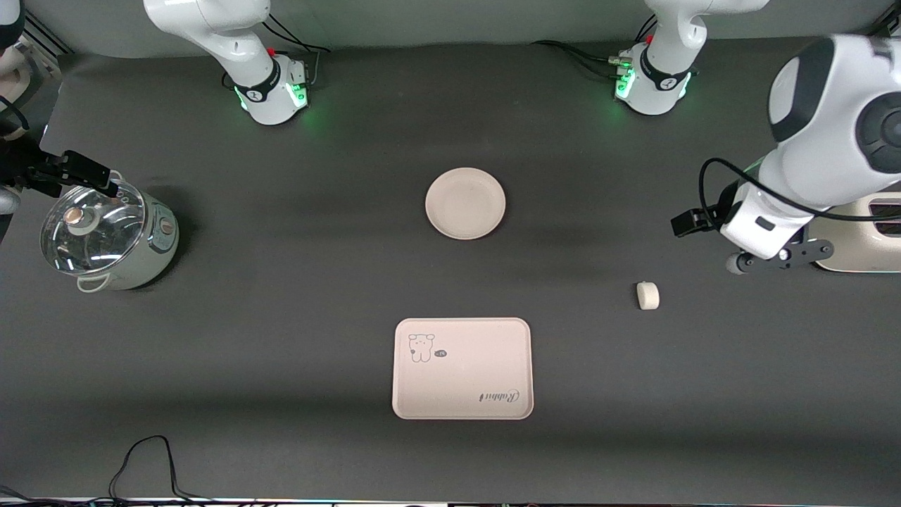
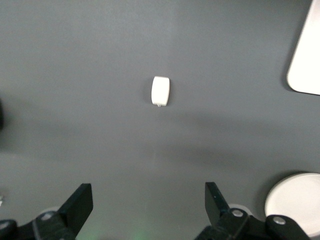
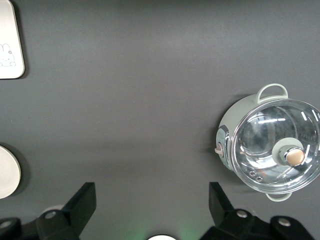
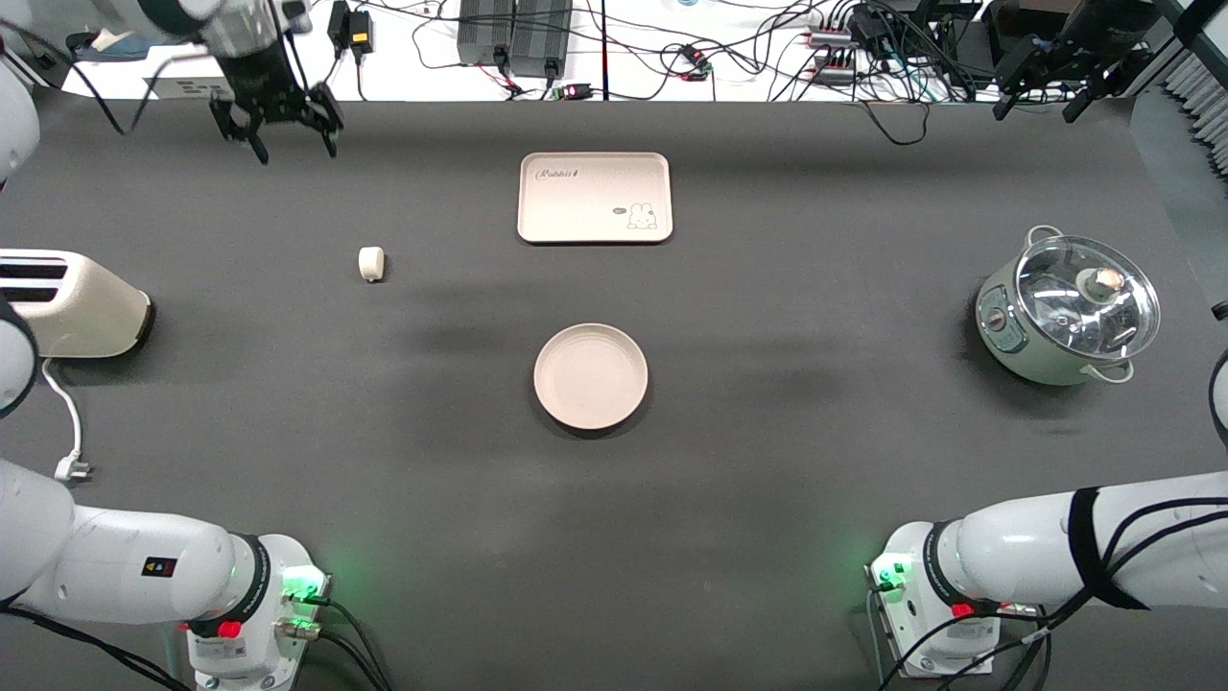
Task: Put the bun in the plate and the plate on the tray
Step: 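Lower the left gripper onto the white bun and grasp it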
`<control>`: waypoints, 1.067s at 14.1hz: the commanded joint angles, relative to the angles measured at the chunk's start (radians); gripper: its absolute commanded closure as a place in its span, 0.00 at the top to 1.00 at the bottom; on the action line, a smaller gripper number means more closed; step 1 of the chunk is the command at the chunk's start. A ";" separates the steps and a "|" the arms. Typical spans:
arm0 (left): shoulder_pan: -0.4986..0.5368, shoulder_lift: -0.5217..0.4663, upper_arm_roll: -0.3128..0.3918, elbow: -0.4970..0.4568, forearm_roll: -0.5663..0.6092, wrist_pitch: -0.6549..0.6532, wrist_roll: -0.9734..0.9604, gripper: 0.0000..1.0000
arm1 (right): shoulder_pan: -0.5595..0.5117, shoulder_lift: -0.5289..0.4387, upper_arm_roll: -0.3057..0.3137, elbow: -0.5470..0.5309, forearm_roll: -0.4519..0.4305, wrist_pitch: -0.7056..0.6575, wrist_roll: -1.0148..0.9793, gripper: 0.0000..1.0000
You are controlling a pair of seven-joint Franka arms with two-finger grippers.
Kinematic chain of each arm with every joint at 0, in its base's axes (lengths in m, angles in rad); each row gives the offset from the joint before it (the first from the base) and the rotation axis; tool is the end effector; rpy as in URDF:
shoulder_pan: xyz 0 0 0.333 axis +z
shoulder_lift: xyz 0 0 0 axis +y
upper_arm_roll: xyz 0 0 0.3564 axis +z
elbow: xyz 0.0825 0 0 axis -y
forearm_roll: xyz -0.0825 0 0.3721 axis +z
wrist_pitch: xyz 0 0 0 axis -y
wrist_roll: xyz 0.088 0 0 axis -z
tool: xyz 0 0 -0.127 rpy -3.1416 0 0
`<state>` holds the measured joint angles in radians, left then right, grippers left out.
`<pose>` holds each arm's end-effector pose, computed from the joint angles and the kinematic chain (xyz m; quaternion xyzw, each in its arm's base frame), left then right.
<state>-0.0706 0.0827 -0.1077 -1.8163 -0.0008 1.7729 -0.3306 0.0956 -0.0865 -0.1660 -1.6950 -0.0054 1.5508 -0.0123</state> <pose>0.5531 -0.0980 0.5027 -0.9951 -0.0759 0.0620 0.0111 0.5056 -0.0403 0.6311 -0.9992 0.0285 0.0292 0.0056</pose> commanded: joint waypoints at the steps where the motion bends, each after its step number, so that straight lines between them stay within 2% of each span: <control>1: 0.015 -0.061 0.003 -0.225 -0.002 0.211 0.064 0.99 | 0.010 -0.016 0.000 -0.014 -0.025 0.008 0.026 1.00; 3: 0.014 -0.032 0.003 -0.273 -0.002 0.305 0.065 0.99 | 0.010 -0.016 0.000 -0.014 -0.025 0.008 0.026 1.00; 7: 0.015 0.133 0.003 -0.322 -0.002 0.538 0.064 0.98 | 0.010 -0.016 0.000 -0.014 -0.025 0.008 0.026 1.00; 15: 0.029 0.360 0.003 -0.334 -0.001 0.850 0.093 0.96 | 0.009 -0.015 0.000 -0.014 -0.025 0.008 0.026 1.00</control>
<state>-0.0545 0.4067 -0.1050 -2.1517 -0.0011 2.5658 -0.2707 0.0956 -0.0865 -0.1660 -1.6979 -0.0054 1.5507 -0.0120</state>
